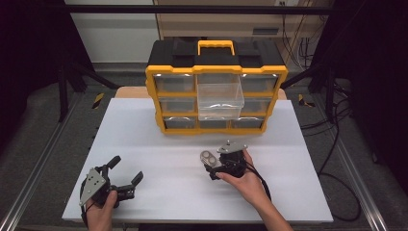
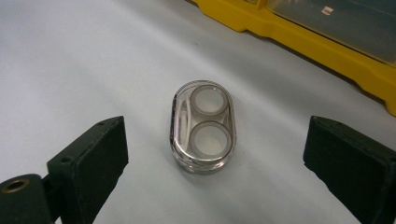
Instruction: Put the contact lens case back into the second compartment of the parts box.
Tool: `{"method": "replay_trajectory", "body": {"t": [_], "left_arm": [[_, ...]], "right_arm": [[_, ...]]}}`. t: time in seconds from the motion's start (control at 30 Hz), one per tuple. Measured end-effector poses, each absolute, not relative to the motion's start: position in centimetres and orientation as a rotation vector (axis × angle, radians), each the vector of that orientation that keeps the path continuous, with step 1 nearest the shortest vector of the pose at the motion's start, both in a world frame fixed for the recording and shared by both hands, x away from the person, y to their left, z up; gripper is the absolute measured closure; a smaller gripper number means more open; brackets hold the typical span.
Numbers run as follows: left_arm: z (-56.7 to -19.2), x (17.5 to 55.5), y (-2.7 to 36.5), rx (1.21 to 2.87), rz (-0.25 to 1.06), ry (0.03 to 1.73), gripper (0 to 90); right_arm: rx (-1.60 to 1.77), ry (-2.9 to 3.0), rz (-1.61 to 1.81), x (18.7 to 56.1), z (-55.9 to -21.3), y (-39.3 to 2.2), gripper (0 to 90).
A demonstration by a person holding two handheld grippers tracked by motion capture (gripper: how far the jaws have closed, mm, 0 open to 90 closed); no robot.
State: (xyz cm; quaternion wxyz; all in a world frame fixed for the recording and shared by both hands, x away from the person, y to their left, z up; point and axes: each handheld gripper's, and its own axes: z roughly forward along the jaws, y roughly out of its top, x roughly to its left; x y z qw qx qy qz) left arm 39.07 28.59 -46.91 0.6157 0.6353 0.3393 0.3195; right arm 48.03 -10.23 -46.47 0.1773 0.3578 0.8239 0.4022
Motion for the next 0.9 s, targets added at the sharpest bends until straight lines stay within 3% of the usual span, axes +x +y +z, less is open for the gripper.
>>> {"method": "replay_trajectory", "body": {"t": [0.7, 0.9], "left_arm": [[-46.9, 39.1, 28.5, 1.465, 0.736, 0.779, 0.8], [-46.9, 39.1, 28.5, 1.465, 0.735, 0.778, 0.8]], "right_arm": [[1.035, 2.390, 1.062, 49.0, -47.1, -8.4, 8.4], [1.042, 2.413, 1.029, 49.2, -47.2, -8.1, 12.8]]}}
